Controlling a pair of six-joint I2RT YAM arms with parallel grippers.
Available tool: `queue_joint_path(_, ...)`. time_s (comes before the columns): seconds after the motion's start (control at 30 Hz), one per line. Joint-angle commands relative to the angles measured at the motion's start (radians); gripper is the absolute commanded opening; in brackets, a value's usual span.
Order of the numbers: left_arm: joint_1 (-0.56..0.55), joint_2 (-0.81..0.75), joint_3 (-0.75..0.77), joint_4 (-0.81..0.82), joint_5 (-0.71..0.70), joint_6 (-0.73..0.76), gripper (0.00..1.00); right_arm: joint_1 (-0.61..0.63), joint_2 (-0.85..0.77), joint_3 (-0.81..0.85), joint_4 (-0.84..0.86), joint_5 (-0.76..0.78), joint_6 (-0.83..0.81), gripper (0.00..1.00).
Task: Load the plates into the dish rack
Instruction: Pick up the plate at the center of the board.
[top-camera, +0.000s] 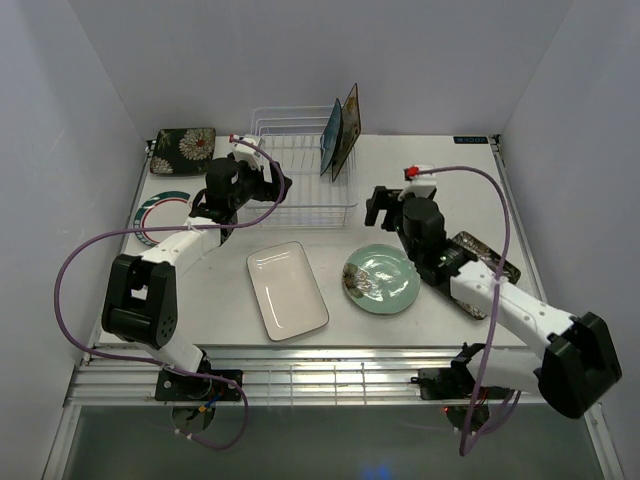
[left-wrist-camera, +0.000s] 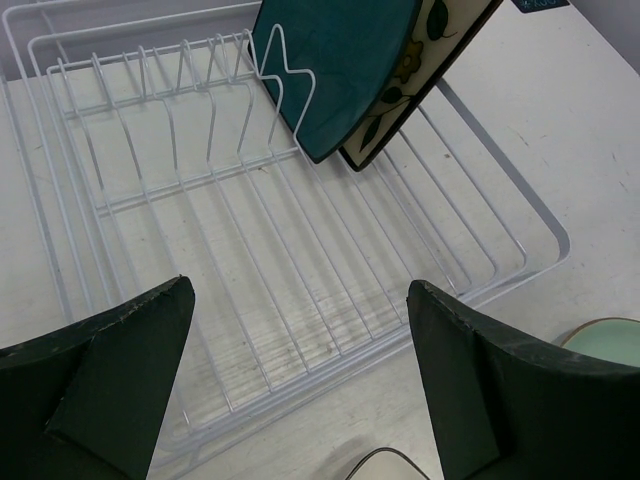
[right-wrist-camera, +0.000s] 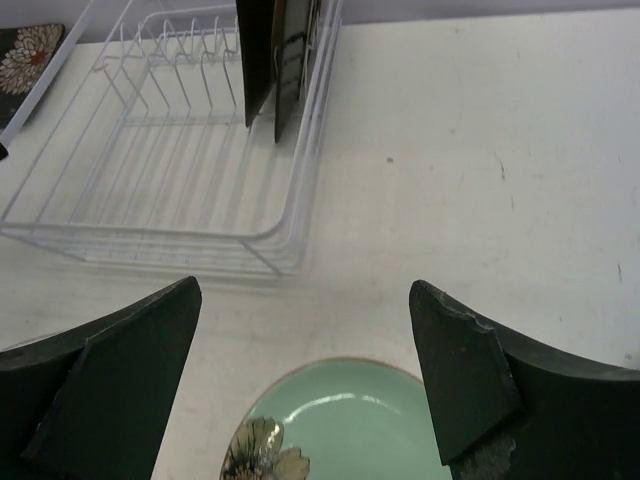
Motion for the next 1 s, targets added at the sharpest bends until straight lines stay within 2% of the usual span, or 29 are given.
queue_joint_path(0.0,0.004,-0.059,-0.006,-0.009,0.046,-0.003,0.98,-0.006,-0.180,-0.127,-0.018,-0.043,0.113,0.90)
queue_joint_path(0.13,-0.007,-0.049,-0.008,-0.008,0.094,-0.016,0.98,-0.006,-0.351,-0.300,-0.071,-0.077,0.198,0.90)
queue_joint_path(0.37,-0.028,-0.062,-0.020,-0.006,0.089,-0.011,0.98,-0.006,-0.632,-0.498,-0.217,-0.081,0.389,0.92)
queue_joint_path(0.57,-0.033,-0.072,-0.026,-0.004,0.095,-0.013,0.98,-0.006,-0.822,-0.532,-0.481,0.028,0.546,0.98)
queue_joint_path(0.6,-0.036,-0.071,-0.026,-0.003,0.099,-0.014,0.98,-0.007,-0.856,-0.532,-0.519,0.049,0.622,0.99)
queue_joint_path(0.77,-0.048,-0.068,-0.029,-0.003,0.097,-0.013,0.98,-0.006,-0.901,-0.544,-0.636,0.058,0.739,1.00)
queue_joint_path(0.83,-0.062,-0.069,-0.032,-0.003,0.068,-0.008,0.98,-0.006,-0.878,-0.537,-0.670,0.049,0.846,0.99)
queue_joint_path(0.97,-0.115,-0.083,-0.048,0.003,0.027,0.026,0.98,-0.006,-0.792,-0.503,-0.728,-0.010,0.913,0.99)
